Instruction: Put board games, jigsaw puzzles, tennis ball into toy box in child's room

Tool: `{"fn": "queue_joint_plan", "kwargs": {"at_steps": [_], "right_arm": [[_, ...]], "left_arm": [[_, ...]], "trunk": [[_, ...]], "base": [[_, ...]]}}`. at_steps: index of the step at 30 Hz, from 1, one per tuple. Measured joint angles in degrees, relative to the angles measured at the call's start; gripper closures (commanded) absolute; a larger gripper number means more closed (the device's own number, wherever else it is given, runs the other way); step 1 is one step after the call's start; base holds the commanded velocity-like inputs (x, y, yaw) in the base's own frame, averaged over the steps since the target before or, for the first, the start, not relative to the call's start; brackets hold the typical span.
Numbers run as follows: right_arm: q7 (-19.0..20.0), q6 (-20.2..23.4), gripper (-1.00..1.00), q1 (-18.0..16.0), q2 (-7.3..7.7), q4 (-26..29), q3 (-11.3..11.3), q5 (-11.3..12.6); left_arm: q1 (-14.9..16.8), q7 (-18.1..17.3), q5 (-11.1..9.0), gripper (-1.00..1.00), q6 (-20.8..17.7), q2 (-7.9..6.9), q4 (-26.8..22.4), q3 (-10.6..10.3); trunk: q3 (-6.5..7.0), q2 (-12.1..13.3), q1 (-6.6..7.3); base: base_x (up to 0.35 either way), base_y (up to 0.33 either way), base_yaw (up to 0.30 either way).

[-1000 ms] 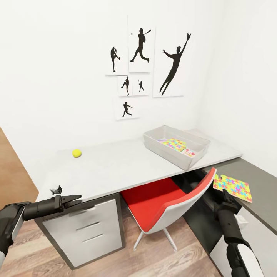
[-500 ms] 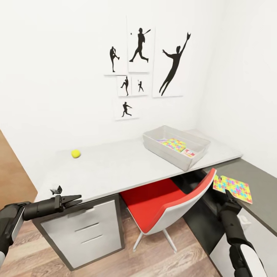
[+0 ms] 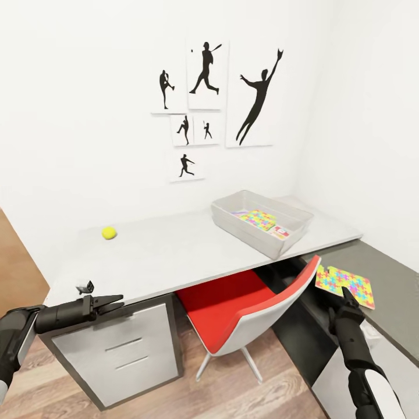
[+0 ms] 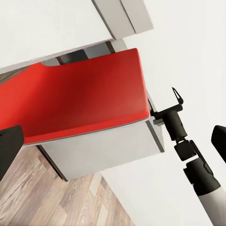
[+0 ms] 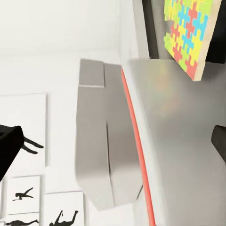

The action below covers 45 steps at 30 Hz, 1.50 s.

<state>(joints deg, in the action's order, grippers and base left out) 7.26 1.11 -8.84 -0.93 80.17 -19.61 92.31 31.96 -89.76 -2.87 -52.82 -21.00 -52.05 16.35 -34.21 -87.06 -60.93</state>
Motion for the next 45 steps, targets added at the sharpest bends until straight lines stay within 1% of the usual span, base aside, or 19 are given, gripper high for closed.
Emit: {"fn": "queue_joint_plan", "kwargs": {"at_steps": [23,35,39,40,45], "right_arm": [[0.0,0.0,-1.00,0.0,0.01,-0.2,0.0,-0.3],[-0.1,0.1,-1.00,0.0,0.06,-0.3,0.0,-0.4],[-1.0,0.1,-1.00,0.0,0.13,-0.6,0.0,-0.4],[-1.2,0.1,-1.00,-0.1,0.17,-0.6,0.0,-0.4],[-1.9,0.0,-1.00,-0.4,1.55,-1.2,-0.1,0.1]], "left_arm": [[0.0,0.0,0.0,-1.00,0.1,0.00,0.0,0.0],[0.0,0.0,0.0,-1.00,0.2,0.00,0.0,0.0],[0.0,0.0,0.0,-1.00,0.1,-0.05,0.0,0.0],[0.0,0.0,0.0,-1.00,0.1,-0.06,0.0,0.0],[0.0,0.0,0.0,-1.00,0.0,-0.10,0.0,0.1]], "trunk": [[0.00,0.0,0.01],[0.00,0.0,0.00],[0.00,0.0,0.00],[0.00,0.0,0.00],[0.00,0.0,0.00]], "base": [[0.099,-0.012,0.000],[0.017,0.000,0.000],[0.001,0.000,0.000],[0.000,0.000,0.000],[0.000,0.000,0.000]]}}
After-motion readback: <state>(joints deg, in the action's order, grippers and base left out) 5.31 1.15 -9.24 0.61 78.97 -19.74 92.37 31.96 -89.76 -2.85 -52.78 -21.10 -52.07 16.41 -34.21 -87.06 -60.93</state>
